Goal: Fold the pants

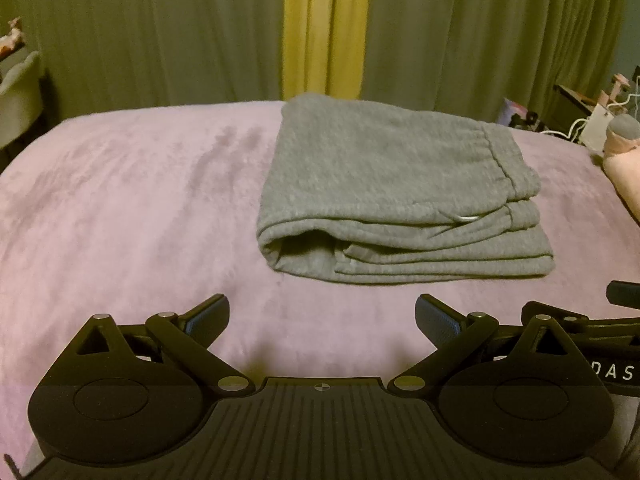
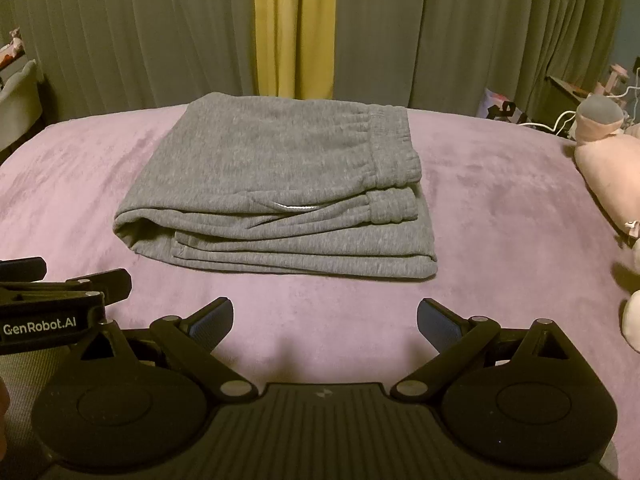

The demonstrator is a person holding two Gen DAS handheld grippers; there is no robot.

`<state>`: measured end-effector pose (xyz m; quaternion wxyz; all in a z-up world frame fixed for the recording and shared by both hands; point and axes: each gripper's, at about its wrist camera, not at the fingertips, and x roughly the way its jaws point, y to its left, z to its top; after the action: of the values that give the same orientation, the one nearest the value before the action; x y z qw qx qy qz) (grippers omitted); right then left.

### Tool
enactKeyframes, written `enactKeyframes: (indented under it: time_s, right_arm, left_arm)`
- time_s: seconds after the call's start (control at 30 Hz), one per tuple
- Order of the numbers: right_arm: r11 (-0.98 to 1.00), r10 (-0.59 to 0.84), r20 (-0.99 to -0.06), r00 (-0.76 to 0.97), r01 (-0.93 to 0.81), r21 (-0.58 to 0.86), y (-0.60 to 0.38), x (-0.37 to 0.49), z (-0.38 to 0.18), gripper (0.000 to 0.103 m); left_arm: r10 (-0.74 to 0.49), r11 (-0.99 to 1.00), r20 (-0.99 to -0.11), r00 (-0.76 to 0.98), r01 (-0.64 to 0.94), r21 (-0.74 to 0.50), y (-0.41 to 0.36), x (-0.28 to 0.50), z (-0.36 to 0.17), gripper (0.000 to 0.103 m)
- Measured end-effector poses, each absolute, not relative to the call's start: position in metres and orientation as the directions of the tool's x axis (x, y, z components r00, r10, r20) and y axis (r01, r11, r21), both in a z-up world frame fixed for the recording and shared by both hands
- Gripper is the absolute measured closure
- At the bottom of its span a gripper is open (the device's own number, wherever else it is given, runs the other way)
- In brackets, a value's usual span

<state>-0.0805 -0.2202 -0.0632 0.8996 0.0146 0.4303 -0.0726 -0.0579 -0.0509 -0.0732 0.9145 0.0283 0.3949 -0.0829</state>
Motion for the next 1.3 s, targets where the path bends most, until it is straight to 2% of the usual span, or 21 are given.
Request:
enactKeyframes:
  time_s: [1.3]
  right_arm:
    - [0.988,-0.136,-0.767,0.627,0.145,-0.056,-0.2211,-0.0804,-0.0657,0.004]
  left_arm:
    - [-0.118,0.986,-0.729,0.675,0.166,-0.006,-0.0507,-0.0603,-0.0729,0.001]
